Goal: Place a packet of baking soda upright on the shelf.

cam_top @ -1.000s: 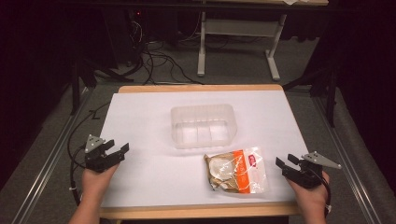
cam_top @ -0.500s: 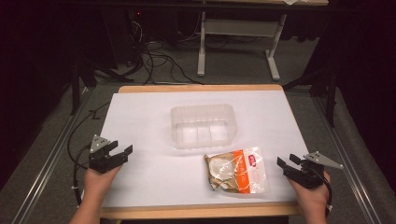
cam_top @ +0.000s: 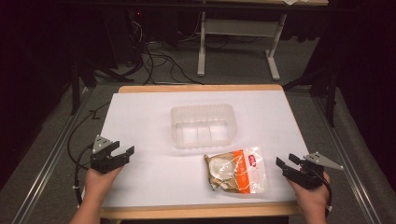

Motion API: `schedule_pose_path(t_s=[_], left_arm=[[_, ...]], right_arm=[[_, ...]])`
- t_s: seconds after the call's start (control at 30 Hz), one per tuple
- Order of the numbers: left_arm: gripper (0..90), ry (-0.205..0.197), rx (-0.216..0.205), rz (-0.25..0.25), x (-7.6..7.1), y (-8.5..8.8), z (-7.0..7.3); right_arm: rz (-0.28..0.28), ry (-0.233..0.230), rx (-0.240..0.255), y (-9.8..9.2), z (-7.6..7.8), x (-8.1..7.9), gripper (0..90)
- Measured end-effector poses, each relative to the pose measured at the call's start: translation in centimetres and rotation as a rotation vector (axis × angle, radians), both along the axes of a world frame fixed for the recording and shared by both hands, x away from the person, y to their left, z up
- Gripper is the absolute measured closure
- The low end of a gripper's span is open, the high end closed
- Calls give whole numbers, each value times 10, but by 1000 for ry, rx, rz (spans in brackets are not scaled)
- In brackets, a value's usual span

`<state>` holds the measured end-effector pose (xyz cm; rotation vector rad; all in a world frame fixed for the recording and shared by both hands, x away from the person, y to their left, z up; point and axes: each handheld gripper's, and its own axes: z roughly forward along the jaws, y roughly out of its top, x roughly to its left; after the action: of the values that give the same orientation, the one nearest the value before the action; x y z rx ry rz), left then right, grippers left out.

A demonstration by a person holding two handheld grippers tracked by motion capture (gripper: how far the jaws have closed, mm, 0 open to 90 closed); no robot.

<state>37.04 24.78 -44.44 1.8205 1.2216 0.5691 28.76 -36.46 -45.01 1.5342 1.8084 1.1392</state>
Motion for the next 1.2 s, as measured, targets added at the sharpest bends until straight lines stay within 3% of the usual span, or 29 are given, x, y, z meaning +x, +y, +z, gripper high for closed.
schedule_pose_path(t_s=[0.27, 0.47, 0.53, 0.87, 1.0, 1.2], left_arm=[[340, 5, 4, -5, 0, -1, 0], [340, 6, 7, -10, -1, -2, -1], [340, 8, 8, -14, 0, -2, -1], [340, 10, 8, -17, 0, -1, -1], [341, 10, 9, -18, 0, -2, -1], [341, 10, 8, -21, 0, -1, -1]], right_arm=[[5, -1, 27, 7, 6, -5, 334], [60, -5, 32, 23, 9, -11, 306], [96, 29, 41, 33, 6, -9, 274], [169, 137, 62, 51, -7, -1, 247], [191, 166, 92, 55, -9, -1, 252], [222, 187, 89, 65, -10, -4, 280]])
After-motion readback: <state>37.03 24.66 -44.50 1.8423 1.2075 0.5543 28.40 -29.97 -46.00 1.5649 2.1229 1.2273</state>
